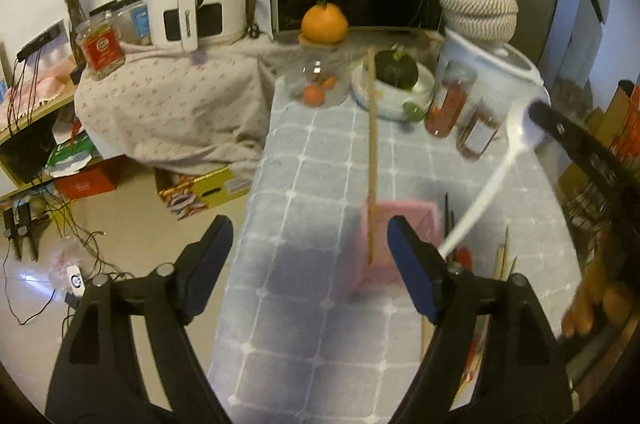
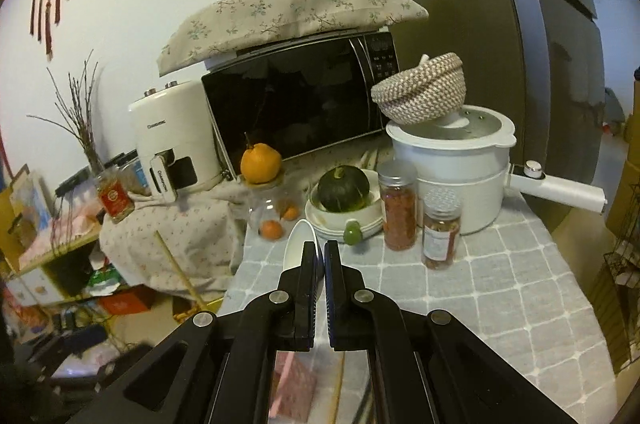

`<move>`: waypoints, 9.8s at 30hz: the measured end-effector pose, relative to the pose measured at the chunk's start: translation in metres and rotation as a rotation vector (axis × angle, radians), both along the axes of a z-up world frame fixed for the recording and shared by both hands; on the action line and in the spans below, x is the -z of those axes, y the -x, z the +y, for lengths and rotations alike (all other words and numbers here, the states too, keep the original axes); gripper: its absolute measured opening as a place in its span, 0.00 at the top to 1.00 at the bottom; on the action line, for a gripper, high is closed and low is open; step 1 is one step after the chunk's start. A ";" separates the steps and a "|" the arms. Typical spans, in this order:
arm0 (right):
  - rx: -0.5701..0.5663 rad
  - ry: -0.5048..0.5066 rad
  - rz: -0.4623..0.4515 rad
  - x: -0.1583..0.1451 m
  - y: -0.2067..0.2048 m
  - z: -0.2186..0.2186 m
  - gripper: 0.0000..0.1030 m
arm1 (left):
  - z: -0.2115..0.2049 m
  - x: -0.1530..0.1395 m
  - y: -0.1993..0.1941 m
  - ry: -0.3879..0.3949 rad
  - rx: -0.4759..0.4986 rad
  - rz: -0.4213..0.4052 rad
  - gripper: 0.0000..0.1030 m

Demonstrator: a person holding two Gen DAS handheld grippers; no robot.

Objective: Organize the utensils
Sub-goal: 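Lower the chopstick into the pink basket and open the left tool while the right tool inserts the white spoon, then grasp a wooden chopstick from the pile with the right tool, then grasp another wooden chopstick with the left tool and lift it, then lower the chopstick into the pink basket and open the left tool, then lower the held chopstick into the pink basket with the right tool, then grasp the green-printed wooden chopstick on the table with the right tool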

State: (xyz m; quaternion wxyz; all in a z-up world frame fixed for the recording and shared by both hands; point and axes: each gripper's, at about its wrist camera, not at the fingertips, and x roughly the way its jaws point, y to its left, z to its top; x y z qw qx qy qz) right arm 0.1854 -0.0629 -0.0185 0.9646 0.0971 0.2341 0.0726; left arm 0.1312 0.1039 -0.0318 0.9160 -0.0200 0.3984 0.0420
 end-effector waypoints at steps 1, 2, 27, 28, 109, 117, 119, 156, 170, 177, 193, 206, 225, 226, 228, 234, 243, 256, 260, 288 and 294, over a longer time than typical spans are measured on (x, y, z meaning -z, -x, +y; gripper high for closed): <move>-0.001 0.010 -0.007 0.002 -0.001 0.004 0.96 | 0.002 0.002 0.001 -0.005 0.003 0.008 0.22; 0.000 0.027 -0.018 0.005 -0.002 0.009 0.96 | 0.003 0.005 0.001 -0.011 0.005 0.015 0.21; -0.058 0.081 0.072 0.035 0.002 0.024 0.71 | 0.010 0.020 0.007 0.046 0.023 0.055 0.21; -0.060 0.084 0.077 0.031 0.005 0.019 0.68 | 0.008 0.021 0.007 0.047 0.028 0.058 0.20; 0.052 -0.070 0.764 0.135 0.017 -0.218 0.95 | -0.234 0.117 -0.074 0.202 0.553 0.519 0.90; 0.063 -0.104 0.772 0.139 0.022 -0.237 0.95 | -0.255 0.132 -0.088 0.127 0.543 0.561 0.90; 0.067 -0.103 0.776 0.141 0.023 -0.240 0.94 | -0.258 0.132 -0.089 0.117 0.542 0.561 0.90; -0.041 0.021 0.499 0.050 0.065 -0.149 0.95 | -0.158 0.017 0.019 0.086 0.457 0.119 0.93; -0.097 0.077 0.278 -0.002 0.079 -0.099 0.95 | -0.109 -0.049 0.043 0.131 0.368 -0.178 0.93; -0.120 0.045 0.166 -0.021 0.078 -0.083 0.95 | -0.075 -0.073 0.047 0.180 0.243 -0.364 0.93; -0.142 0.058 0.204 -0.019 0.068 -0.059 0.95 | -0.024 -0.051 0.017 0.182 -0.089 -0.564 0.93; -0.165 0.021 0.180 -0.017 0.067 -0.058 0.95 | -0.031 -0.002 -0.023 0.147 -0.041 -0.397 0.93; -0.220 -0.173 0.079 -0.060 0.057 -0.055 0.95 | -0.011 -0.011 -0.005 0.191 0.005 -0.194 0.47; -0.218 -0.182 0.073 -0.063 0.055 -0.054 0.95 | -0.009 -0.011 -0.002 0.185 0.004 -0.180 0.45; -0.219 -0.192 0.059 -0.067 0.053 -0.051 0.95 | -0.006 -0.010 0.002 0.162 0.000 -0.150 0.43; -0.234 -0.187 0.071 -0.059 0.033 -0.030 0.95 | 0.002 0.001 0.007 0.127 -0.002 -0.077 0.42; -0.242 -0.196 0.249 -0.004 -0.013 -0.004 0.95 | 0.008 0.014 0.007 0.100 -0.003 -0.006 0.41; -0.183 -0.224 0.369 0.030 -0.038 -0.009 0.88 | -0.007 0.022 0.006 0.078 0.052 0.033 0.36; -0.153 -0.241 0.353 0.025 -0.037 -0.022 0.62 | -0.010 0.023 0.006 0.073 0.068 0.039 0.33; 0.017 0.001 0.694 0.120 0.004 -0.097 0.26 | -0.065 0.074 0.007 0.055 0.170 0.303 0.13; 0.045 0.041 0.810 0.161 -0.008 -0.094 0.26 | -0.075 0.076 0.008 0.044 0.209 0.317 0.13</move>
